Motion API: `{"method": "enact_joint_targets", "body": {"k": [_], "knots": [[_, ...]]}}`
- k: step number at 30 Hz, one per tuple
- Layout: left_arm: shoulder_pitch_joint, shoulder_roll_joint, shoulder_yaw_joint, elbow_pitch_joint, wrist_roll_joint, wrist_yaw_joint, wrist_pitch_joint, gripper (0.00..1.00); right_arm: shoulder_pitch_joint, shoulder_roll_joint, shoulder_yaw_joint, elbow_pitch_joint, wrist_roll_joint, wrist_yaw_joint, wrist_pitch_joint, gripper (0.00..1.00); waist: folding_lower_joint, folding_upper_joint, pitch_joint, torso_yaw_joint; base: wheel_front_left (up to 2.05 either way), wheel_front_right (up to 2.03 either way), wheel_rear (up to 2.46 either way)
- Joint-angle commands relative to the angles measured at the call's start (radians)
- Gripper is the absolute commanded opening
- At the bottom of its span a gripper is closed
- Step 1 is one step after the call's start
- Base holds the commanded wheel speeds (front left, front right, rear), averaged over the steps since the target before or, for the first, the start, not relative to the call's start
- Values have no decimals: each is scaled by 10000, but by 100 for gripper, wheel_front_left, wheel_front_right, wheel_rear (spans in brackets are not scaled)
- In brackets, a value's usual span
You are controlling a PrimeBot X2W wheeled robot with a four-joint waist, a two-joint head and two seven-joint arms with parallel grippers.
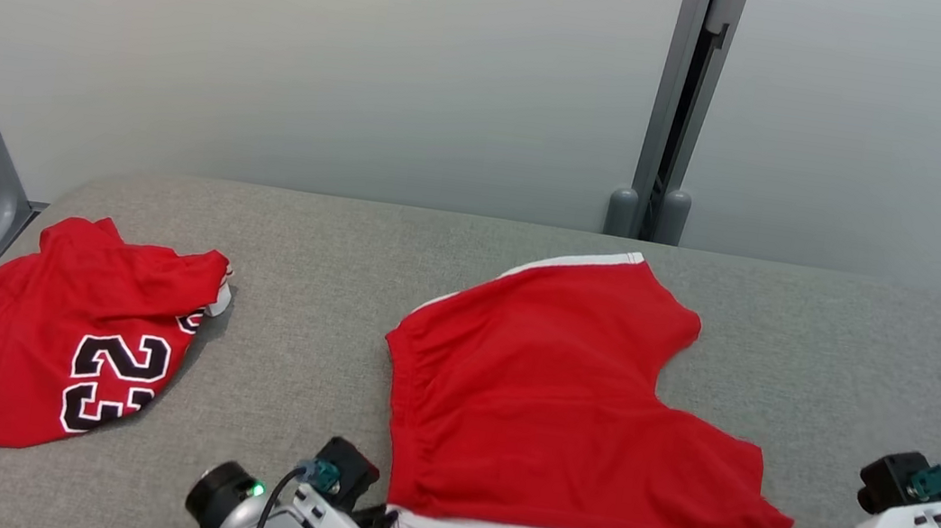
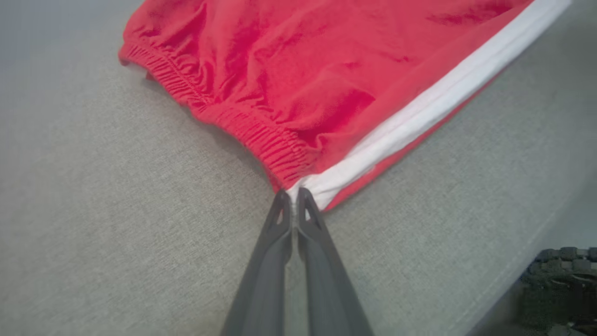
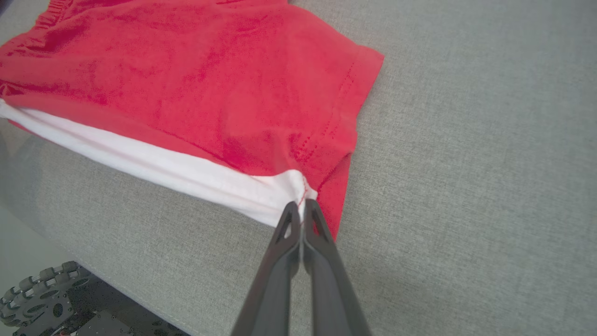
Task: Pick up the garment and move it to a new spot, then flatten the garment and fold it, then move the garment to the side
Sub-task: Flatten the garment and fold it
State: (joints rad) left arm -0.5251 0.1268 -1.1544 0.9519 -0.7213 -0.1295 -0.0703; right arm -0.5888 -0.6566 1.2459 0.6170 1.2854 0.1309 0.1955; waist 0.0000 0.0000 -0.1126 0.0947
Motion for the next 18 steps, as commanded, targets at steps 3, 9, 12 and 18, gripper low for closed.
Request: {"method": "enact_joint_targets", "body": {"k": [3,9,12,18], "knots": [[542,396,-114,-812,-649,-2,276,0,398,-473,61,-542,382,-2,321,0,0,0,-126,8,0,0,0],[1084,1123,-237,-2184,-1274,-2,694,0,783,-1159,68,-1460,942,-2,664,0,0,0,-215,64,0,0,0],[1366,1500,-239,-2948,-1429,90,918,0,922,-1548,-4,-1939,1095,-2,593,0,0,0,-234,130,0,0,0],[1768,2016,181,-4504,-2137,344,1286,0,844,-1954,-314,-2555,1152,-2,231,0,0,0,-131,212,0,0,0]]}}
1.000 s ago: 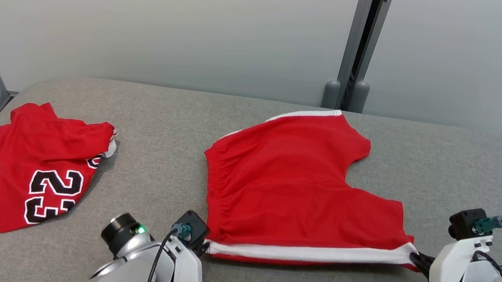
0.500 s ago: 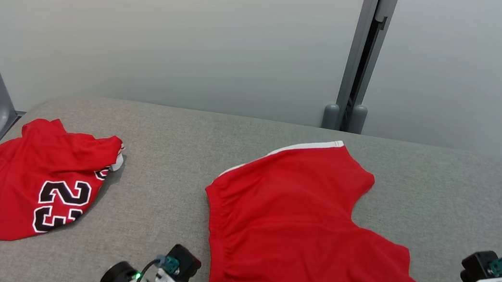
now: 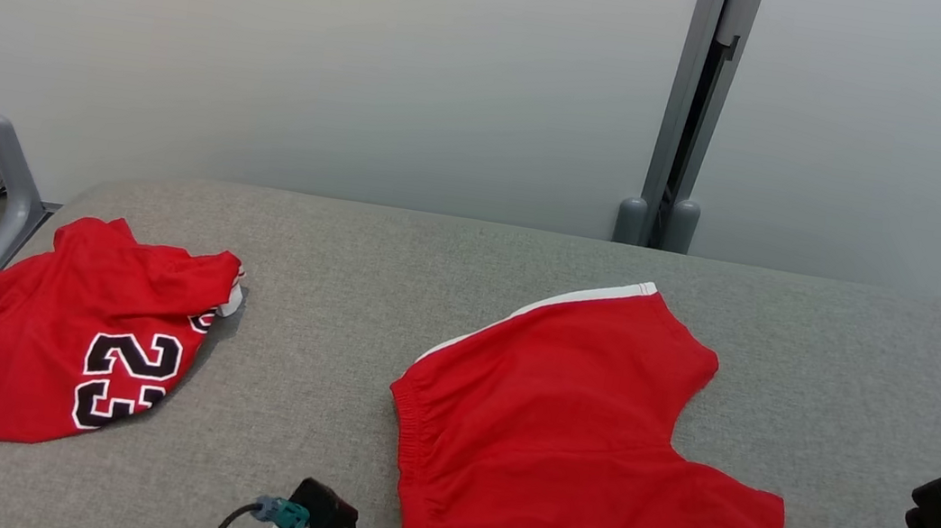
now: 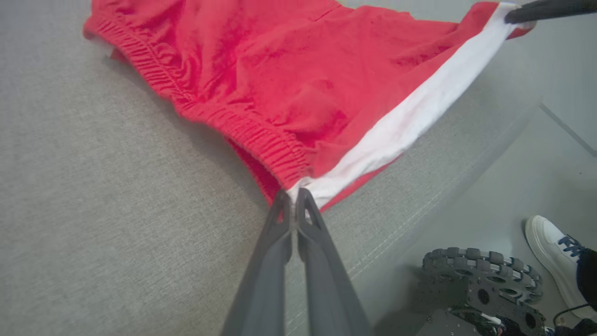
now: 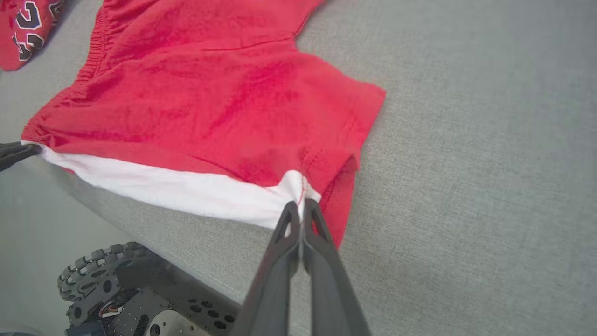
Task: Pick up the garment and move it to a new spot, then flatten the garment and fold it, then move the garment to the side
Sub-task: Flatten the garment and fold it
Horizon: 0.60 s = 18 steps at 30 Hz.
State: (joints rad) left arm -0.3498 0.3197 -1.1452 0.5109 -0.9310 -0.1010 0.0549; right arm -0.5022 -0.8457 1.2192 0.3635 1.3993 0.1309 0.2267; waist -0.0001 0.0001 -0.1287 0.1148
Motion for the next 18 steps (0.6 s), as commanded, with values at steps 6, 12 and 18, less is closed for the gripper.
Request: {"method": "enact_joint_targets", "body": {"k": [6,12,18], "knots": [[49,376,828,-1435,-1230,33,421,0,-413,-14,-538,-247,173,-2,-343,0,1,-1,323,155,0,0,0],[-247,528,1516,-1988,-2433,-9,1026,0,-974,69,-950,-110,290,-1,-337,0,1,-1,640,271,0,0,0],[-542,336,2441,-2079,-3883,107,1542,0,-1686,386,-1299,372,326,-1,-292,0,1,-1,1030,341,0,0,0]]}}
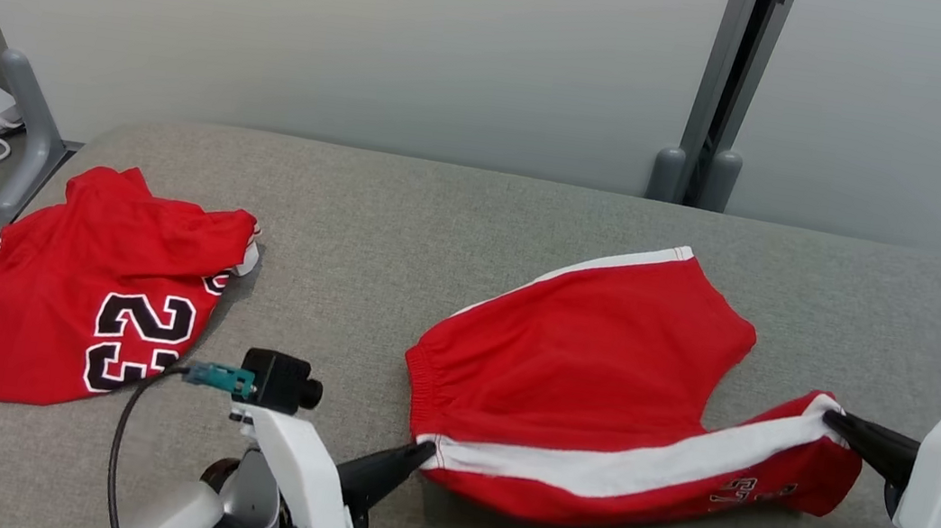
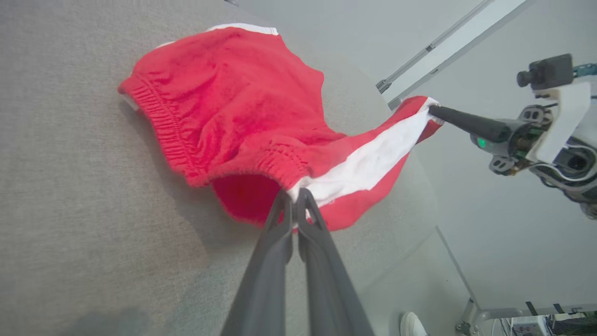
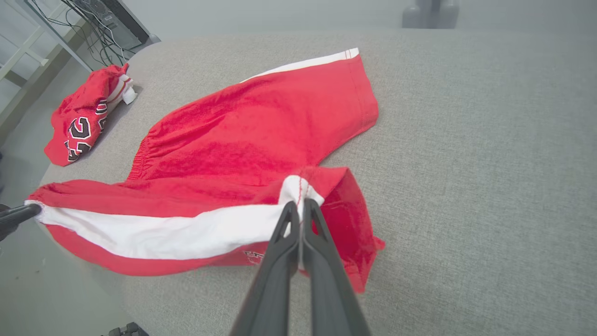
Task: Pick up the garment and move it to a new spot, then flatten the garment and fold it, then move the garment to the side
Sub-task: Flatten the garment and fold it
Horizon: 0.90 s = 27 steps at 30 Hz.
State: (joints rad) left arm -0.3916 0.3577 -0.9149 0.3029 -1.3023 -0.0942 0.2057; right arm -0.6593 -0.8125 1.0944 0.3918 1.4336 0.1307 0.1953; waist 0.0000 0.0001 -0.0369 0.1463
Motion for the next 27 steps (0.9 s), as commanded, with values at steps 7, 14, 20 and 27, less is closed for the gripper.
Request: {"method": "enact_joint_targets", "body": {"k": [7,14,20,27], "knots": [[-746,-561,1193,362,-1569,154,295,0,-1196,626,-187,865,-384,1,-10,0,0,-1,866,66,0,0,0],[-1534,-1003,1867,1167,-1956,95,-12,0,-2240,1210,-281,1720,-626,1,-356,0,0,-1,1678,120,0,0,0],[-1971,-1322,2128,1813,-1952,-21,-389,0,-2842,1571,-401,2314,-588,1,-722,0,0,-1,2190,192,0,0,0],[-2481,-1850,2307,2617,-1865,-218,-945,0,-3648,1898,-237,2862,-865,1,-1177,0,0,-1,2829,381,0,0,0]]}}
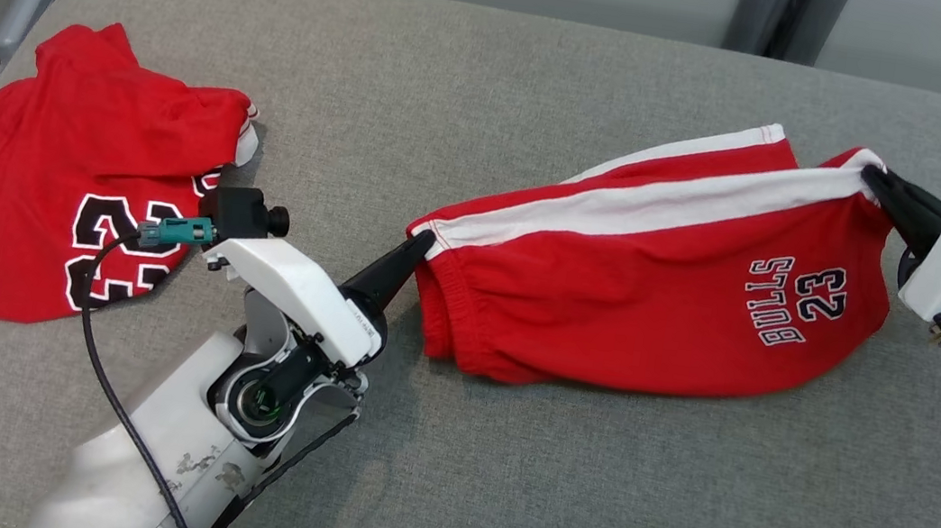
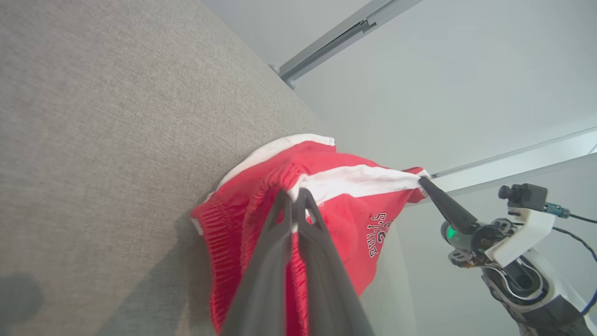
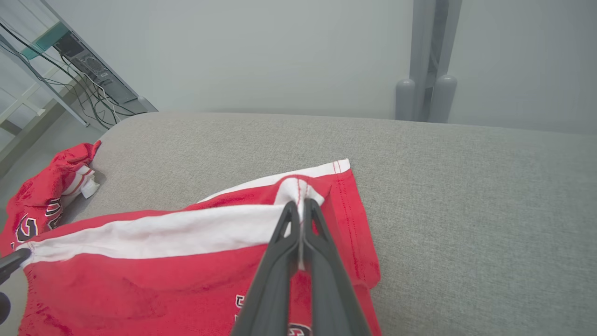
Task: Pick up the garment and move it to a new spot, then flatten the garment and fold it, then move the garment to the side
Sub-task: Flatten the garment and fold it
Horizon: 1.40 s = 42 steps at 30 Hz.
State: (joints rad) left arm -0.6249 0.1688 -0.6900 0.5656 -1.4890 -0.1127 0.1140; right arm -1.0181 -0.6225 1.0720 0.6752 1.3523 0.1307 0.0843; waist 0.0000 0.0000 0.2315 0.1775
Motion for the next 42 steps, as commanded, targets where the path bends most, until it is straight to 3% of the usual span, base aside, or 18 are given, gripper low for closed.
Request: {"method": "enact_joint_targets", "body": {"k": [1,15,38,39,40,41,42], "knots": [[-244,-29,60,90,51,-56,-91,0,-170,31,10,103,-65,1,-100,0,0,0,237,110,0,0,0],[-1144,-724,-146,606,290,-189,-628,0,-1918,332,856,1348,-535,1,-133,0,0,0,1250,681,0,0,0],[-1734,-995,-418,609,252,-193,-1664,0,-2800,557,1681,2445,-686,1,-1031,0,0,0,2193,1018,0,0,0],[-1745,-1002,-436,610,229,-193,-1682,0,-2818,588,1680,2509,-642,1,-1120,36,0,0,2211,1028,0,0,0],[-1752,-1009,-453,614,210,-193,-1721,0,-2815,623,1686,2601,-603,1,-1168,100,0,0,2224,1035,0,0,0],[-1752,-1013,-475,618,176,-193,-1735,0,-2799,645,1697,2696,-578,1,-1180,100,0,0,2230,1040,0,0,0],[-1758,-1013,-500,660,166,-193,-1724,13,-2788,676,1708,2779,-535,1,-1168,100,0,0,2231,1041,0,0,0]]}}
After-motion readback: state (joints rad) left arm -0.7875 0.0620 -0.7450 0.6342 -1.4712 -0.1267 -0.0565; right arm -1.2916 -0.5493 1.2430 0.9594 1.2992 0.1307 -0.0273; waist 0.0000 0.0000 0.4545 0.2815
